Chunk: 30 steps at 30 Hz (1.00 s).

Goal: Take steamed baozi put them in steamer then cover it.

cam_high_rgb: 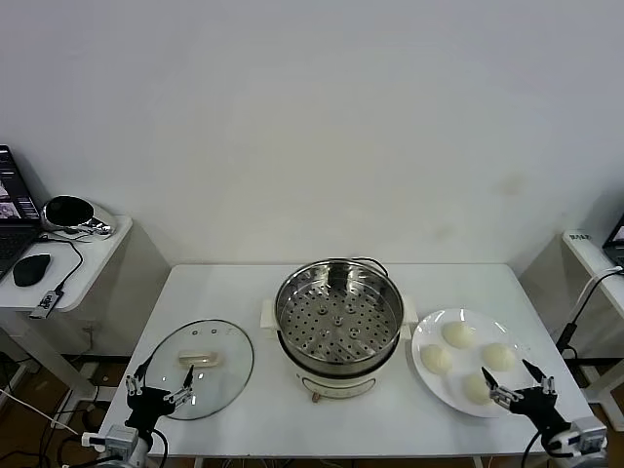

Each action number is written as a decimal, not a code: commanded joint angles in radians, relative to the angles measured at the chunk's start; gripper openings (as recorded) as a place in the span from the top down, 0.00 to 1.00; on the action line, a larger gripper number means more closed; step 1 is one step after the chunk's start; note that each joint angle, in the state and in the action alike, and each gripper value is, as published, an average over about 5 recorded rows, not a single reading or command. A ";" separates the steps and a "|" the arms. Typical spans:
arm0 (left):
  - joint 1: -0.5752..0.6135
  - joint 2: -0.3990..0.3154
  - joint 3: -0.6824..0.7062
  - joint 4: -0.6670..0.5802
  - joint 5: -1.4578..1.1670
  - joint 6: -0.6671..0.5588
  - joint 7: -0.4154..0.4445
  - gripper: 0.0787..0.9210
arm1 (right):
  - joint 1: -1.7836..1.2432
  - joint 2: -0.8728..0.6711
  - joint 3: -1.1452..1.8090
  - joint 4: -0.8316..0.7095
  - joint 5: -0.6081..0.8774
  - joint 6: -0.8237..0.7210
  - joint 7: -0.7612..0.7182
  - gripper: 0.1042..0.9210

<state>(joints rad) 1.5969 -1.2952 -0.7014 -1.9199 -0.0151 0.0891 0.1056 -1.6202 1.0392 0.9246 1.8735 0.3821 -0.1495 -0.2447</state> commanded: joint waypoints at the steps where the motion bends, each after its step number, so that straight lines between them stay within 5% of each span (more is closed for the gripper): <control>1: 0.004 -0.003 0.021 -0.008 0.014 0.001 0.000 0.12 | 0.105 -0.144 0.068 -0.005 -0.132 -0.092 -0.081 0.12; 9: 0.008 0.000 0.025 -0.026 0.022 -0.001 -0.002 0.12 | 0.305 -0.422 -0.001 -0.094 -0.453 -0.232 -0.391 0.12; 16: 0.026 -0.012 0.006 -0.050 0.021 0.000 -0.001 0.12 | 0.568 -0.557 -0.209 -0.174 -0.770 -0.107 -0.814 0.12; 23: 0.055 -0.043 -0.009 -0.076 0.024 -0.003 0.004 0.12 | 0.967 -0.617 -0.694 -0.228 -0.885 -0.049 -1.020 0.12; 30: 0.096 -0.057 -0.014 -0.113 0.024 -0.004 0.007 0.12 | 1.274 -0.522 -1.053 -0.384 -0.902 -0.029 -1.064 0.12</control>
<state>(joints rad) 1.6558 -1.3371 -0.7118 -1.9988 0.0082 0.0851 0.1105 -0.7431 0.5311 0.2981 1.6212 -0.3835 -0.2088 -1.1103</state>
